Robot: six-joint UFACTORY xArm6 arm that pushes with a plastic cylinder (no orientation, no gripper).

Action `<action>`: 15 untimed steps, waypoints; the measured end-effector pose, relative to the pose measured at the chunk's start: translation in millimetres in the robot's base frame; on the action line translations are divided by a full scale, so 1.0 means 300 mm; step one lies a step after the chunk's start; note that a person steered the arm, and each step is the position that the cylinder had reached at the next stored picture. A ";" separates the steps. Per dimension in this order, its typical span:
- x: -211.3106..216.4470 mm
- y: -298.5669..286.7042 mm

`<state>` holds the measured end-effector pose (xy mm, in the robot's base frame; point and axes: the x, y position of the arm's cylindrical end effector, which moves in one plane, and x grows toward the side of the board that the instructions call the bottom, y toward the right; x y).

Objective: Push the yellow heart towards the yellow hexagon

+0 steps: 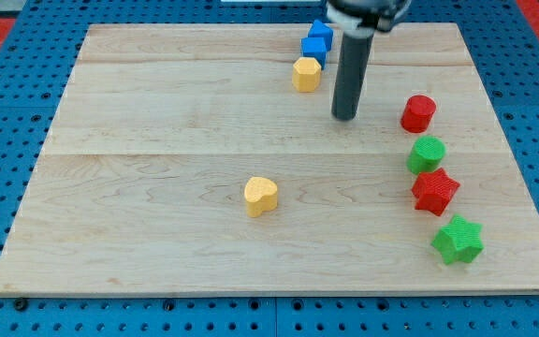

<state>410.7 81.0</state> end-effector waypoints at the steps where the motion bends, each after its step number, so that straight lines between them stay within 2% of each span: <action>1: 0.281 -0.042; 2: 0.359 -0.220; 3: 0.361 -0.331; 4: 0.497 -0.291; 5: 0.352 -0.473; 6: 0.303 -0.363; 8: 0.129 -0.342; 9: 0.262 -0.346; 10: 0.224 -0.554; 12: 0.175 -0.310; 15: -0.049 -0.232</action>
<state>396.0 11.4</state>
